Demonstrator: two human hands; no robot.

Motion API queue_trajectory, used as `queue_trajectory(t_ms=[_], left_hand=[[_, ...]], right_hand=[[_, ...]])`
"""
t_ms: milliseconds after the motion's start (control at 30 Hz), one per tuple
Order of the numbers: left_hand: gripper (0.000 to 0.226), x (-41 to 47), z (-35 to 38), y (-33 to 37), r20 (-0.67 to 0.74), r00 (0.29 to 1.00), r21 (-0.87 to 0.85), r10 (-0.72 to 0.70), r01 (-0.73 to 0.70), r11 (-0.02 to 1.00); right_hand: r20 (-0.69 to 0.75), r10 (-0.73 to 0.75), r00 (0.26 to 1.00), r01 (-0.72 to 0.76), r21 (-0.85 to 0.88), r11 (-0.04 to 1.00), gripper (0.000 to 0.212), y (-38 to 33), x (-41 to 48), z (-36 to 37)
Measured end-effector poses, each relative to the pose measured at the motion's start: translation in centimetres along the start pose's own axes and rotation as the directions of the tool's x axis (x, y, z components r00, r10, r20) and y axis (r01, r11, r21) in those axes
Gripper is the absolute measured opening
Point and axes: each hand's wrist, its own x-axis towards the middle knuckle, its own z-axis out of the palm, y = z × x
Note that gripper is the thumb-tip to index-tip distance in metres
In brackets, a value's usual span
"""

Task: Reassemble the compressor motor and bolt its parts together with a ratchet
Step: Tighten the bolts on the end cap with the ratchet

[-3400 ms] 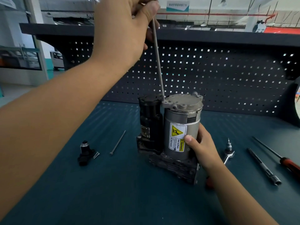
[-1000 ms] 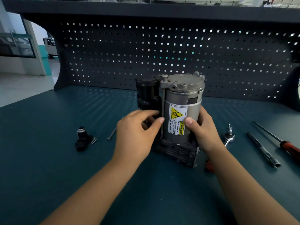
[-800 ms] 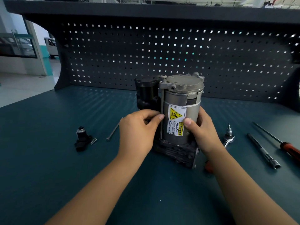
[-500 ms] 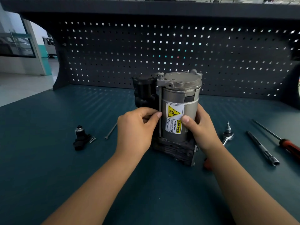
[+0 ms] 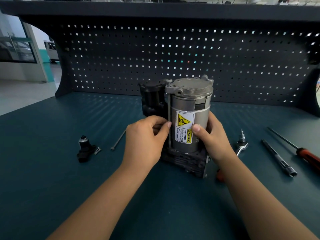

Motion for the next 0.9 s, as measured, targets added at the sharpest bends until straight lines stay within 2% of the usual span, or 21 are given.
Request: queue_trajectory(t_ms=[133, 200, 267, 333, 367, 467, 600, 900], left_hand=[[0.009, 0.0, -0.1, 0.1, 0.037, 0.999, 0.026, 0.005, -0.006, 1.000], [0.012, 0.2, -0.7, 0.6, 0.018, 1.000, 0.052, 0.015, -0.016, 0.999], [0.016, 1.0, -1.9, 1.6, -0.110, 0.988, 0.070, 0.111, -0.104, 0.992], [0.011, 2.4, -3.1, 3.0, -0.226, 0.951, 0.056, 0.210, -0.203, 0.978], [0.008, 3.3, -3.7, 3.6, -0.235, 0.948, 0.014, 0.214, -0.217, 0.976], [0.008, 5.9, -4.3, 4.9, -0.104, 0.990, -0.140, 0.098, -0.112, 0.984], [0.008, 7.2, -3.5, 4.9, 0.049, 0.998, -0.159, 0.033, -0.025, 0.987], [0.010, 7.0, -3.8, 4.7, 0.065, 0.995, -0.147, 0.071, -0.061, 0.987]], right_hand=[[-0.002, 0.001, 1.000, -0.001, -0.005, 1.000, 0.051, -0.1, 0.1, 0.0], [0.000, -0.005, 1.000, 0.005, -0.001, 1.000, 0.059, -0.2, 0.1, 0.0], [0.002, 0.004, 1.000, -0.004, -0.001, 1.000, 0.068, -0.2, 0.1, 0.0], [0.003, 0.009, 1.000, -0.009, -0.008, 1.000, 0.060, -0.1, 0.0, -0.1], [0.009, 0.008, 1.000, -0.008, -0.007, 1.000, 0.055, -0.1, 0.0, -0.1], [0.011, 0.010, 1.000, -0.010, -0.010, 1.000, 0.051, 0.1, 0.0, -0.2], [0.014, 0.009, 1.000, -0.009, -0.002, 1.000, 0.052, 0.1, 0.0, -0.2], [0.017, 0.006, 1.000, -0.006, -0.005, 1.000, 0.049, 0.1, 0.0, -0.2]])
